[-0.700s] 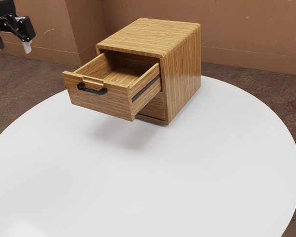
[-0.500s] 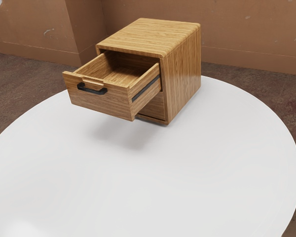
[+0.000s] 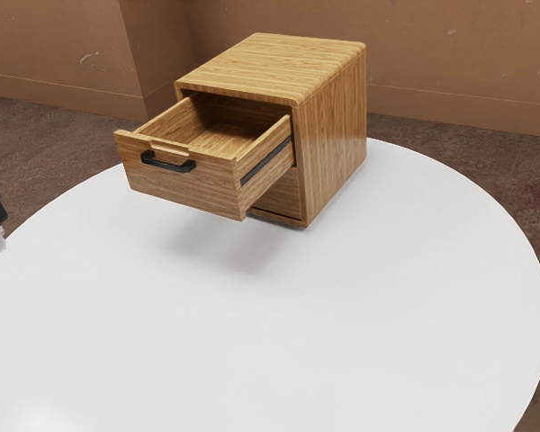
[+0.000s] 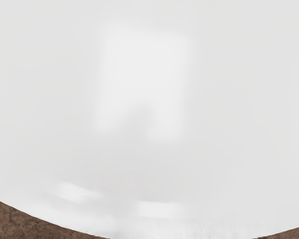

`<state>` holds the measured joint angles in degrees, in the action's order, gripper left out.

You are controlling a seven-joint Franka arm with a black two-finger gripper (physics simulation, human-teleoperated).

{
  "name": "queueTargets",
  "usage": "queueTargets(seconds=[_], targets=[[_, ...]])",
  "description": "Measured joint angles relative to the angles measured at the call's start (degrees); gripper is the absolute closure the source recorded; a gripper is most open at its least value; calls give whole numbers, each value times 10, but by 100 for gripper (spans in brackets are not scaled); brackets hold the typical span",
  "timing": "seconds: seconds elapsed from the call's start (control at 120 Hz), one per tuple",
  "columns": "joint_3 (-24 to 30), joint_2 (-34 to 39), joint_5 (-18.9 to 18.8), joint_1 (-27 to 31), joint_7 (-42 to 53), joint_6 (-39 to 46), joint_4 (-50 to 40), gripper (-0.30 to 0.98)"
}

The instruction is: Push the drawer handle with one arm to close the drawer

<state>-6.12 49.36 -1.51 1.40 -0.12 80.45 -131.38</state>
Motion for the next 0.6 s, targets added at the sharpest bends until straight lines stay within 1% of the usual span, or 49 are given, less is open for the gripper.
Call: queueTargets(seconds=[0.05, 0.083, 0.133, 0.2, 0.258, 0.308, 0.4, 0.433, 0.508, 0.55, 0.6], targets=[[1, 4, 0, 2, -4, 13, -38, 2], [4, -7, -6, 0, -3, 29, -49, 2], [8, -54, -16, -3, 6, 68, -51, 2], [10, -134, -23, -11, 17, 122, -24, 2], [10, -187, -25, -13, 26, 163, 7, 2], [10, -209, -26, -14, 33, 192, 22, 2], [10, -217, -25, -13, 43, 230, 26, 3], [10, -219, -23, -14, 47, 240, 27, 8], [12, -231, -18, -14, 54, 257, 39, 29], [12, -245, -15, -14, 58, 264, 53, 40], [12, -272, -13, -15, 62, 273, 71, 50]])
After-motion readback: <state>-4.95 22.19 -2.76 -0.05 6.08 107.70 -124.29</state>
